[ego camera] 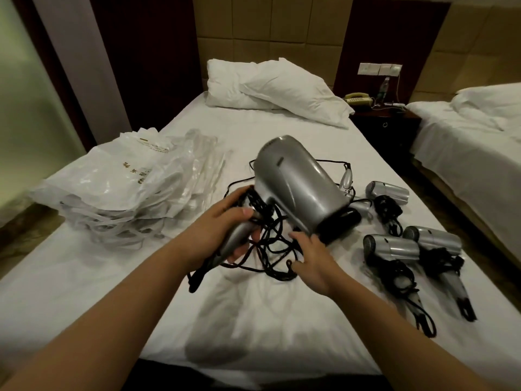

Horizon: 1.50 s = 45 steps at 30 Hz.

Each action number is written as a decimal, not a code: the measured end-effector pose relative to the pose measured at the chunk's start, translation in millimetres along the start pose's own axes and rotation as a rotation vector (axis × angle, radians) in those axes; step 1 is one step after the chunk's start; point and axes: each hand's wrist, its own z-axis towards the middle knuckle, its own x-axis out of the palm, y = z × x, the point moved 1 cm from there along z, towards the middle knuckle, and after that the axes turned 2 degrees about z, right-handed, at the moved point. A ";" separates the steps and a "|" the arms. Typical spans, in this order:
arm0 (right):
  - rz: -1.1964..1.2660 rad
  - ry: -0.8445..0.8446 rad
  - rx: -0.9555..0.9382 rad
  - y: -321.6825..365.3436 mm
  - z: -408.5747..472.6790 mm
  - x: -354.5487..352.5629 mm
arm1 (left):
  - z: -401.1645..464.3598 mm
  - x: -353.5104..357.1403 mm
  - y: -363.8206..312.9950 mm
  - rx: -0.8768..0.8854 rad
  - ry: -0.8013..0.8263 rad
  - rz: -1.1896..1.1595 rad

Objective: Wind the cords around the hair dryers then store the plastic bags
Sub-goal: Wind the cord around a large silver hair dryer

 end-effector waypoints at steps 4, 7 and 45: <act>0.094 0.023 0.151 -33.0 -1.5 6.9 | 5.1 -7.6 -3.2 0.013 -0.124 -0.121; -0.146 -0.022 0.315 -40.4 -6.6 -5.8 | 2.7 -8.1 -3.6 0.013 -0.125 -0.136; -0.312 0.135 0.317 -77.8 -22.8 14.0 | 5.0 -3.6 -10.0 -0.003 -0.419 -0.100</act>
